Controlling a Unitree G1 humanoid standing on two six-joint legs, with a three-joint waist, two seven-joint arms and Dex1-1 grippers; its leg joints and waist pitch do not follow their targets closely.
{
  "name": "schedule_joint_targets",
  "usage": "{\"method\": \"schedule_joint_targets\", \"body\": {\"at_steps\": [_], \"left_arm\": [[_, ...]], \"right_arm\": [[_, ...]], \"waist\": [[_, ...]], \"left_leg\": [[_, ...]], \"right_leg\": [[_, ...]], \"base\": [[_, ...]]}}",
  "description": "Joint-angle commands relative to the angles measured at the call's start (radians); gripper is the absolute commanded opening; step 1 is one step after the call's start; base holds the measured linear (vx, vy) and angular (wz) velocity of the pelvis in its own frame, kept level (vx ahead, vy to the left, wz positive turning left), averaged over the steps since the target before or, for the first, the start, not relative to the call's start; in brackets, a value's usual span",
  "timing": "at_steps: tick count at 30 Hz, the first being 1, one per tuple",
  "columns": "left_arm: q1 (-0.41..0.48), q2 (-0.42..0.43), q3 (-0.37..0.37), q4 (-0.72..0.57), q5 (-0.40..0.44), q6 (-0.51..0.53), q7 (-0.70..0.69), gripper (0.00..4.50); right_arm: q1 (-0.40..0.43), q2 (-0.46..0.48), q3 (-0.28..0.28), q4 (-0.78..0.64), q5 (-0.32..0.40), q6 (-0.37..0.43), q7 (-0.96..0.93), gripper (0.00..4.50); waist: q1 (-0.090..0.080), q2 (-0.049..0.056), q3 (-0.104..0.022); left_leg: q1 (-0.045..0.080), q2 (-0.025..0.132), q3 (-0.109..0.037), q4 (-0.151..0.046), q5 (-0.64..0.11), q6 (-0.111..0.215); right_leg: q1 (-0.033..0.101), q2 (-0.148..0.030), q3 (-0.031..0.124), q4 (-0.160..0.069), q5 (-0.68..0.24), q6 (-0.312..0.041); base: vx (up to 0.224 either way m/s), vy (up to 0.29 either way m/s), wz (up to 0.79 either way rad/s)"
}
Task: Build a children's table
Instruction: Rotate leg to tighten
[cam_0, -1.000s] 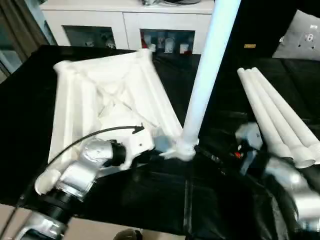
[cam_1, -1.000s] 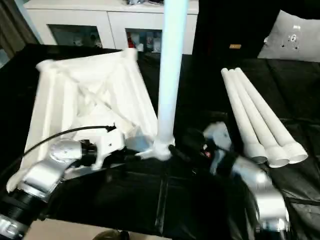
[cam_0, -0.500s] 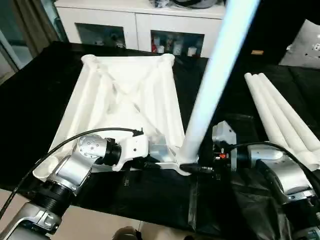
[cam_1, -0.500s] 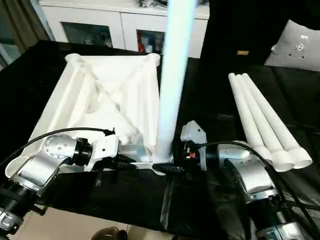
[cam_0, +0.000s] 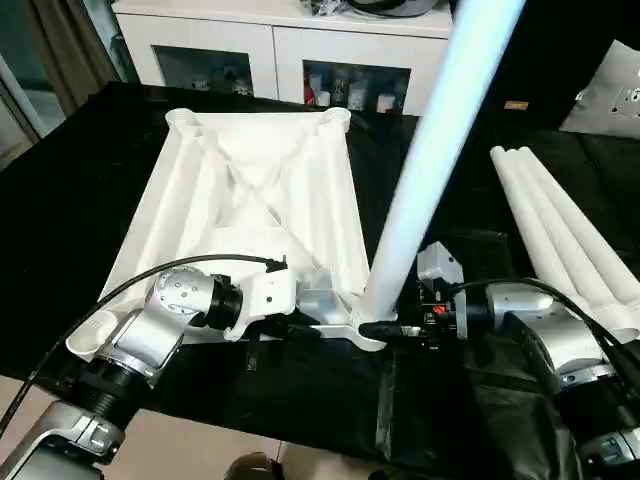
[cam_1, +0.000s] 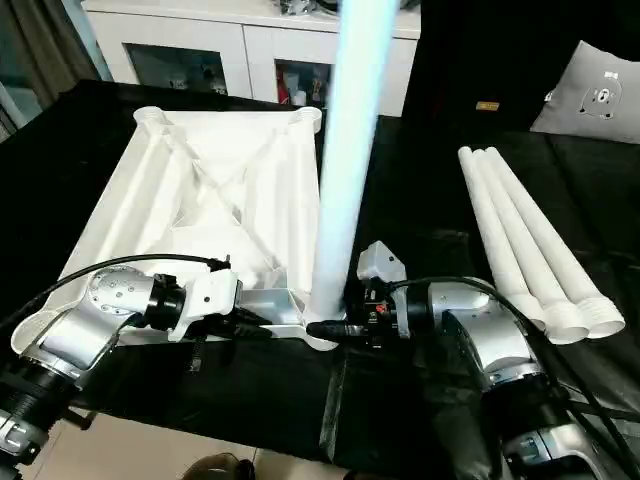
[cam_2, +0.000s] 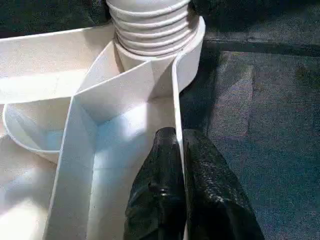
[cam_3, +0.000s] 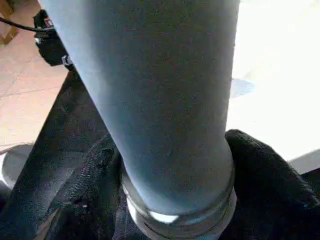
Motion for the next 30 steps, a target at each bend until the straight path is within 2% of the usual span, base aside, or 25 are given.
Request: {"method": "schedule_joint_targets", "body": {"at_steps": [1, 4, 5, 6, 7, 8, 9, 11, 13, 15, 16, 17, 18, 19, 20, 21, 23, 24, 26, 27, 29, 30], "left_arm": [[0.004, 0.007, -0.051, 0.018, 0.030, -0.011, -0.043, 0.00], [0.009, 0.005, -0.047, 0.014, 0.024, -0.002, -0.041, 0.00], [0.013, 0.003, -0.043, 0.009, 0.019, 0.006, -0.038, 0.00], [0.016, 0.001, -0.040, 0.005, 0.014, 0.012, -0.035, 0.00], [0.023, -0.008, -0.032, -0.009, 0.003, 0.038, -0.023, 0.00], [0.031, -0.022, -0.021, -0.034, -0.010, 0.079, -0.001, 0.00], [0.034, -0.031, -0.015, -0.045, -0.015, 0.099, 0.015, 0.00], [0.037, -0.059, -0.004, -0.066, -0.013, 0.146, 0.068, 0.00], [0.039, -0.080, 0.004, -0.073, -0.009, 0.175, 0.109, 0.00], [0.041, -0.109, 0.016, -0.082, -0.012, 0.203, 0.155, 0.00], [0.043, -0.130, 0.024, -0.092, -0.014, 0.230, 0.185, 0.00], [0.045, -0.157, 0.028, -0.105, -0.008, 0.260, 0.227, 0.00], [0.044, -0.209, 0.036, -0.126, 0.010, 0.322, 0.309, 0.00], [0.044, -0.209, 0.036, -0.126, 0.010, 0.322, 0.309, 0.00], [0.041, -0.241, 0.041, -0.134, 0.022, 0.356, 0.358, 0.00], [0.038, -0.263, 0.045, -0.135, 0.028, 0.374, 0.389, 0.00], [0.029, -0.296, 0.055, -0.134, 0.037, 0.403, 0.438, 0.00], [0.019, -0.329, 0.064, -0.128, 0.047, 0.421, 0.485, 0.00], [0.005, -0.377, 0.076, -0.121, 0.060, 0.439, 0.555, 0.00], [0.001, -0.392, 0.079, -0.119, 0.064, 0.445, 0.575, 0.00], [0.002, -0.404, 0.077, -0.132, 0.075, 0.461, 0.588, 0.00], [0.008, -0.402, 0.069, -0.147, 0.086, 0.471, 0.578, 0.00]], "right_arm": [[-0.012, 0.004, 0.012, 0.006, -0.008, -0.008, 0.013, 2.84], [0.002, 0.003, 0.020, -0.008, -0.001, 0.004, 0.023, 2.75], [0.014, 0.002, 0.023, -0.022, 0.005, 0.016, 0.027, 2.75], [0.023, 0.002, 0.025, -0.033, 0.009, 0.026, 0.029, 2.74], [0.045, 0.006, 0.024, -0.059, 0.021, 0.049, 0.022, 2.74], [0.074, 0.014, 0.021, -0.094, 0.037, 0.077, 0.005, 2.74], [0.091, 0.025, 0.017, -0.114, 0.047, 0.096, -0.015, 2.73], [0.133, 0.066, 0.004, -0.163, 0.064, 0.117, -0.084, 2.73], [0.158, 0.097, -0.003, -0.188, 0.065, 0.127, -0.142, 2.73], [0.185, 0.135, -0.007, -0.211, 0.048, 0.125, -0.220, 2.73], [0.202, 0.162, -0.008, -0.230, 0.038, 0.129, -0.269, 2.73], [0.217, 0.208, -0.011, -0.243, 0.010, 0.140, -0.357, 2.73], [0.237, 0.295, -0.021, -0.265, -0.030, 0.182, -0.510, 2.73], [0.237, 0.295, -0.021, -0.265, -0.030, 0.182, -0.510, 2.73], [0.242, 0.340, -0.023, -0.274, -0.056, 0.207, -0.587, 2.72], [0.242, 0.365, -0.021, -0.276, -0.078, 0.216, -0.631, 2.72], [0.236, 0.405, -0.029, -0.273, -0.095, 0.241, -0.703, 2.72], [0.224, 0.445, -0.049, -0.258, -0.109, 0.260, -0.777, 2.72], [0.203, 0.493, -0.070, -0.234, -0.136, 0.281, -0.878, 2.72], [0.194, 0.503, -0.071, -0.225, -0.148, 0.276, -0.903, 2.72], [0.194, 0.518, -0.070, -0.231, -0.155, 0.269, -0.926, 2.72], [0.201, 0.528, -0.083, -0.243, -0.158, 0.258, -0.942, 3.28]], "waist": [[-0.001, -0.012, -0.058], [-0.001, -0.010, -0.057], [-0.001, -0.006, -0.054], [-0.001, -0.008, -0.054], [0.001, 0.001, -0.050], [0.000, -0.002, -0.051], [0.004, 0.004, -0.047], [0.004, 0.004, -0.043], [0.003, 0.002, -0.036], [-0.003, 0.003, -0.025], [-0.006, 0.001, -0.023], [-0.012, 0.008, -0.016], [-0.022, 0.008, -0.011], [-0.028, 0.005, -0.006], [-0.038, 0.003, -0.003], [-0.049, 0.004, 0.000], [-0.057, 0.010, -0.002], [-0.060, 0.009, -0.003], [-0.070, 0.009, -0.005], [-0.071, 0.013, -0.002], [-0.074, 0.013, -0.002], [-0.073, 0.016, -0.008]], "left_leg": [[0.007, 0.070, -0.023, -0.070, -0.164, 0.078], [0.008, 0.070, -0.023, -0.071, -0.170, 0.076], [0.007, 0.070, -0.023, -0.072, -0.176, 0.074], [0.009, 0.071, -0.023, -0.072, -0.179, 0.073], [0.008, 0.072, -0.024, -0.074, -0.182, 0.072], [0.010, 0.074, -0.023, -0.074, -0.183, 0.071], [0.009, 0.075, -0.025, -0.075, -0.188, 0.072], [0.011, 0.074, -0.026, -0.079, -0.211, 0.067], [0.012, 0.073, -0.027, -0.083, -0.249, 0.054], [0.017, 0.070, -0.032, -0.092, -0.326, 0.023], [0.016, 0.068, -0.034, -0.094, -0.340, 0.018], [0.020, 0.067, -0.037, -0.096, -0.367, 0.007], [0.024, 0.065, -0.039, -0.099, -0.400, -0.004], [0.024, 0.065, -0.040, -0.102, -0.412, -0.013], [0.029, 0.057, -0.049, -0.103, -0.448, -0.021], [0.030, 0.053, -0.054, -0.106, -0.469, -0.025], [0.036, 0.051, -0.053, -0.110, -0.448, -0.011], [0.038, 0.052, -0.051, -0.114, -0.426, 0.000], [0.033, 0.055, -0.049, -0.119, -0.397, 0.002], [0.033, 0.054, -0.051, -0.120, -0.411, 0.001], [0.034, 0.054, -0.050, -0.120, -0.421, 0.003], [0.033, 0.057, -0.050, -0.121, -0.407, 0.009]], "right_leg": [[0.048, -0.098, 0.057, -0.073, -0.220, -0.213], [0.047, -0.098, 0.057, -0.075, -0.229, -0.209], [0.046, -0.098, 0.058, -0.076, -0.235, -0.208], [0.046, -0.097, 0.059, -0.077, -0.235, -0.206], [0.044, -0.096, 0.059, -0.076, -0.229, -0.206], [0.044, -0.095, 0.060, -0.076, -0.220, -0.207], [0.042, -0.097, 0.061, -0.074, -0.208, -0.214], [0.040, -0.096, 0.061, -0.079, -0.228, -0.212], [0.039, -0.099, 0.063, -0.088, -0.295, -0.197], [0.035, -0.101, 0.063, -0.104, -0.452, -0.153], [0.035, -0.102, 0.062, -0.108, -0.487, -0.139], [0.027, -0.103, 0.064, -0.115, -0.544, -0.118], [0.021, -0.102, 0.063, -0.124, -0.604, -0.096], [0.020, -0.101, 0.062, -0.127, -0.635, -0.083], [0.023, -0.105, 0.050, -0.137, -0.723, -0.051], [0.026, -0.106, 0.041, -0.148, -0.769, -0.020], [0.027, -0.106, 0.041, -0.160, -0.738, -0.012], [0.026, -0.104, 0.044, -0.162, -0.700, -0.021], [0.027, -0.101, 0.048, -0.157, -0.643, -0.042], [0.026, -0.101, 0.047, -0.158, -0.648, -0.040], [0.025, -0.103, 0.049, -0.158, -0.649, -0.038], [0.026, -0.105, 0.055, -0.157, -0.613, -0.043]], "base": [[0.000, 0.000, 0.00], [0.000, 0.000, 0.00], [0.000, 0.000, 0.00], [0.000, 0.000, 0.00], [0.000, 0.000, 0.00], [0.000, 0.000, 0.00], [0.000, 0.000, 0.00], [0.000, 0.000, 0.00], [0.000, 0.000, 0.00], [0.000, 0.000, 0.00], [0.000, 0.000, 0.00], [0.000, 0.000, 0.00], [0.000, 0.000, 0.00], [0.000, 0.000, 0.00], [0.000, 0.000, 0.00], [0.000, 0.000, 0.00], [0.000, 0.000, 0.00], [0.000, 0.000, 0.00], [0.000, 0.000, 0.00], [0.000, 0.000, 0.00], [0.000, 0.000, 0.00], [0.000, 0.000, 0.00]]}}
